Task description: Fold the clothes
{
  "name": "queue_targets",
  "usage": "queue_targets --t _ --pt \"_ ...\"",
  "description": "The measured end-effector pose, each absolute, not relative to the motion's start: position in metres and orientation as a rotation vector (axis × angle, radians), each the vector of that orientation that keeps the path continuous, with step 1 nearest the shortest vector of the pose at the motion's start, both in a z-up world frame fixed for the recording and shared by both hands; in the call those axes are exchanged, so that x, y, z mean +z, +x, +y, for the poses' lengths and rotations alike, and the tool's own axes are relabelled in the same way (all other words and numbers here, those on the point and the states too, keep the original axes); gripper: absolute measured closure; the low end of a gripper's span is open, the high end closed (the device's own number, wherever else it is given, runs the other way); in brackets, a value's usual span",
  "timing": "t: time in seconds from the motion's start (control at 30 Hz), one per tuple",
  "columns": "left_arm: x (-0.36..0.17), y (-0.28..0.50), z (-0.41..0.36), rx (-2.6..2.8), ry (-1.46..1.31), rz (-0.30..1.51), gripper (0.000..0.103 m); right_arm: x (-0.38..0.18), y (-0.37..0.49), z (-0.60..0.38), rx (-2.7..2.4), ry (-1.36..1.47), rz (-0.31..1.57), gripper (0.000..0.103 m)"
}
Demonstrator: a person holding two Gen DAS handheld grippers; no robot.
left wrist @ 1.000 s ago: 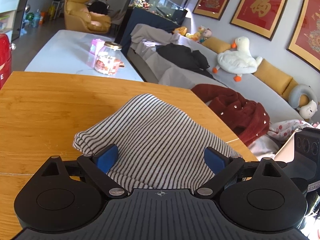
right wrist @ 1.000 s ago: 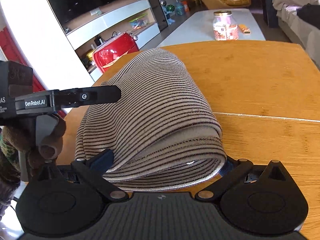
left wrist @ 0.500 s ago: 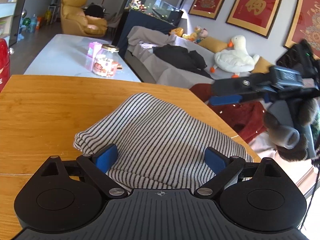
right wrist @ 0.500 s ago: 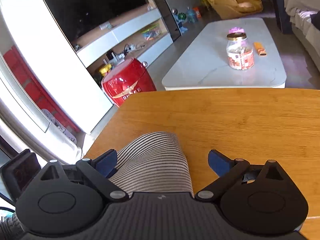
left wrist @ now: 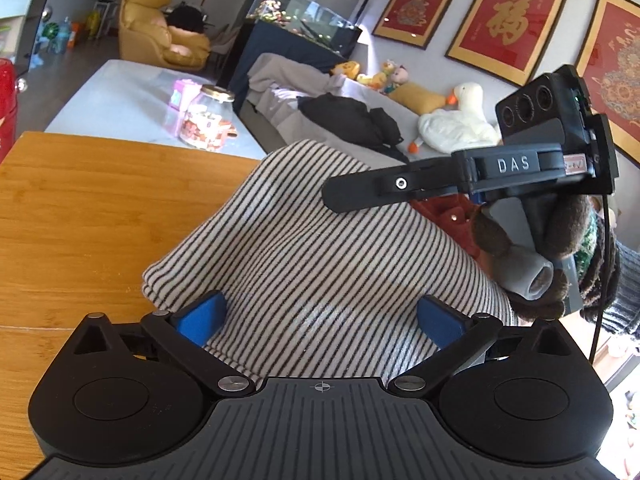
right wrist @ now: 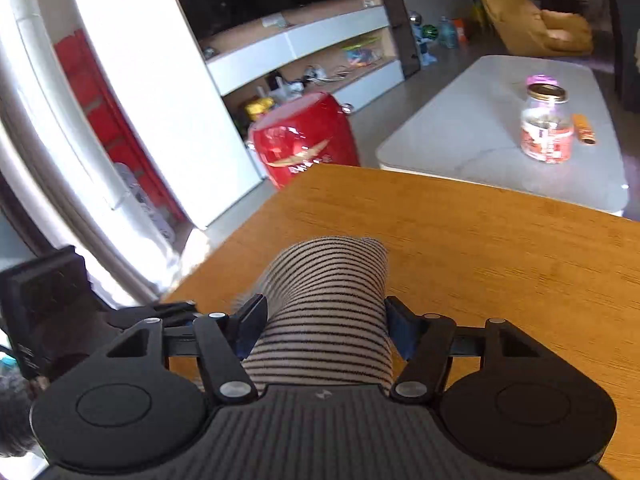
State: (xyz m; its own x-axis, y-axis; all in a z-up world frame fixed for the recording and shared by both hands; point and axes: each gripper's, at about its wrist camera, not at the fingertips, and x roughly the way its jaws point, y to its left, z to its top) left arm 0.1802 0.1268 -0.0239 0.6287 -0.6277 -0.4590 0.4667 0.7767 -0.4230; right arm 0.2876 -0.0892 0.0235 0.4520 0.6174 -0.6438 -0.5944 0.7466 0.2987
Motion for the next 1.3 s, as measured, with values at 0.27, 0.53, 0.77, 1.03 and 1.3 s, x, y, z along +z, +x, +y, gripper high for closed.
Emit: queue_targets --t 0.27,0.53,0.77,1.03,1.3 --pt "0.001 0.180 0.117 -0.547 -0.266 0.652 0.000 -0.003 0.289 -0.106 0.599 0.043 0.790 0.030" --pt "-0.005 0.139 0.121 -0.555 -0.507 0.814 0.009 -0.002 0.272 -0.114 0.546 0.048 0.730 0.022" --pt "0.001 0.137 0.104 -0.636 -0.495 0.787 0.025 0.005 0.240 -0.130 0.538 0.043 0.699 0.018" --pt "-0.031 0.138 0.109 -0.534 -0.410 0.891 0.034 0.005 0.202 -0.135 0.583 -0.074 0.696 0.007" --pt "-0.007 0.133 0.126 -0.485 -0.342 0.839 0.033 -0.003 0.170 -0.118 0.610 -0.090 0.730 0.008"
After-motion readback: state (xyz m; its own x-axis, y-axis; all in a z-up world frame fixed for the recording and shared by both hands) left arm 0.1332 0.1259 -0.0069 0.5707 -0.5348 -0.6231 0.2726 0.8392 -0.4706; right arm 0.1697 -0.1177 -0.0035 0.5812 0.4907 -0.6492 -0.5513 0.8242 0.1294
